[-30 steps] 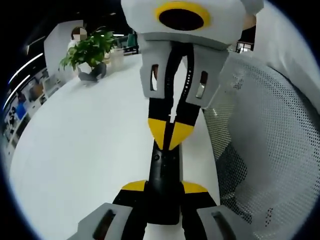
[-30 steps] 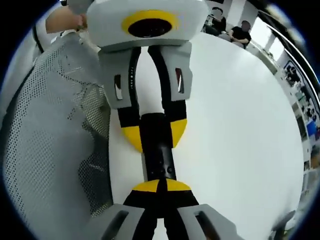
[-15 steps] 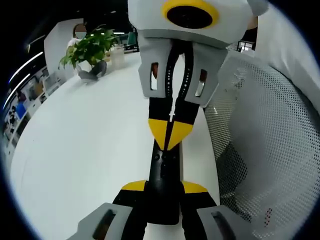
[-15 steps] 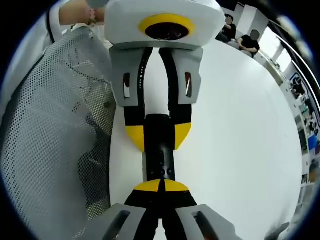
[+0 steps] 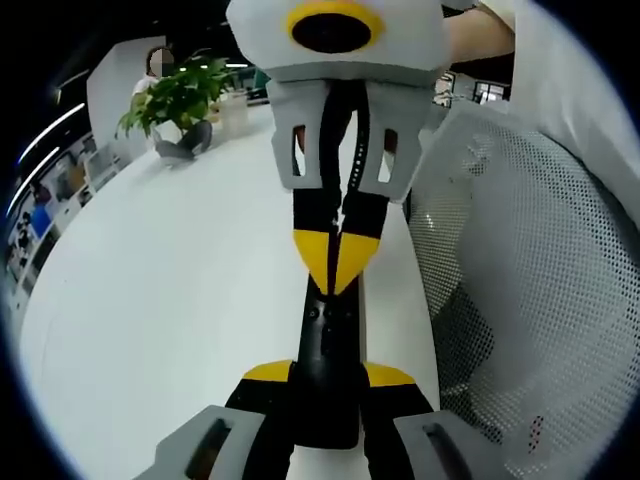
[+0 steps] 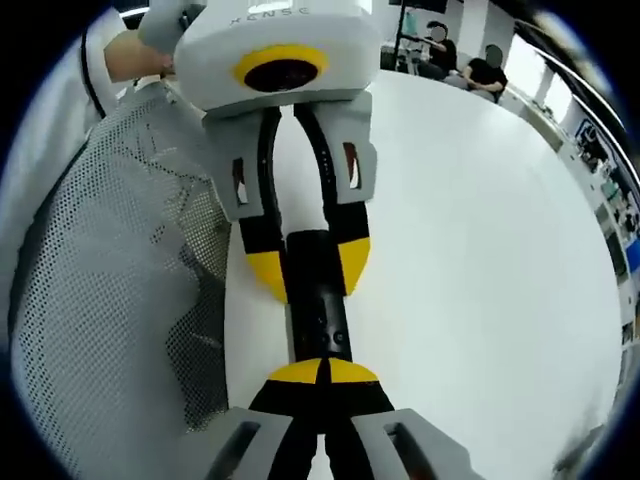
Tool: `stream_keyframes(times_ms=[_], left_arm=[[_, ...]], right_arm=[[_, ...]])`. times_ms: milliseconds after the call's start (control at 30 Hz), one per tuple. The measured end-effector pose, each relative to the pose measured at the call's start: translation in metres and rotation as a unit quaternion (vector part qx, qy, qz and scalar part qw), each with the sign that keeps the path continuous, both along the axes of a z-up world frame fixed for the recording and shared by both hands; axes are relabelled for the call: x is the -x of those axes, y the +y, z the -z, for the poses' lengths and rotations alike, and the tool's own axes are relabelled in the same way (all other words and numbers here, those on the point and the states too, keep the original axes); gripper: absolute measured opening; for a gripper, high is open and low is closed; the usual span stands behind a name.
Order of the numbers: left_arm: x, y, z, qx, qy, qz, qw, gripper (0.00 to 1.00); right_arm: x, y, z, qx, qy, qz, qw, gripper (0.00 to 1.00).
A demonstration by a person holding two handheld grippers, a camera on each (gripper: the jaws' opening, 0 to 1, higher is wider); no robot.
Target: Press the specified remote control buttons in sequence, fully releasing each button before pressing the next.
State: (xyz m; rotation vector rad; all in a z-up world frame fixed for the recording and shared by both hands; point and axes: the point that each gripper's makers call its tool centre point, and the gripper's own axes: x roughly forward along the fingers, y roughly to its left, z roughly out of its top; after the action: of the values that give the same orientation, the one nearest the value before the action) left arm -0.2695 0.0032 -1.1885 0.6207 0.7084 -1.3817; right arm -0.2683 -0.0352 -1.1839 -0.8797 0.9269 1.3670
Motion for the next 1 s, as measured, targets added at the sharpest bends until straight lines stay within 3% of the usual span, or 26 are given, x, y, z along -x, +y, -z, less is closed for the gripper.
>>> stream_keyframes(times_ms=[167,300,433,600,1000], left_arm=[[0.0,0.0,0.0,0.006,0.0,-0.003,1.0,0.24],[0.0,0.0,0.0,0.005,-0.001,-0.001,1.0,0.24],[-0.001,0.0,0.0,0.006,-0.001,-0.002,1.0,0.24],[-0.001,0.0,0.0,0.011,-0.001,0.0,0.9999,0.24],[-0.001,0.0,-0.001,0.022,0.0,0.0,0.9998,0.24]], right_arm=[[0.0,-0.003,0.001,0.0,0.001,0.012,0.9999,0.0],[0.001,-0.002,0.003,0.017,-0.029,-0.014,0.9994,0.0],[-0.001,-0.002,0.001,-0.006,-0.009,0.029,0.9995,0.0],[-0.002,-0.004,-0.001,-0.029,0.014,0.052,0.9981,0.0],[0.0,-0.011,0.0,-0.032,0.008,0.034,0.9989,0.0]])
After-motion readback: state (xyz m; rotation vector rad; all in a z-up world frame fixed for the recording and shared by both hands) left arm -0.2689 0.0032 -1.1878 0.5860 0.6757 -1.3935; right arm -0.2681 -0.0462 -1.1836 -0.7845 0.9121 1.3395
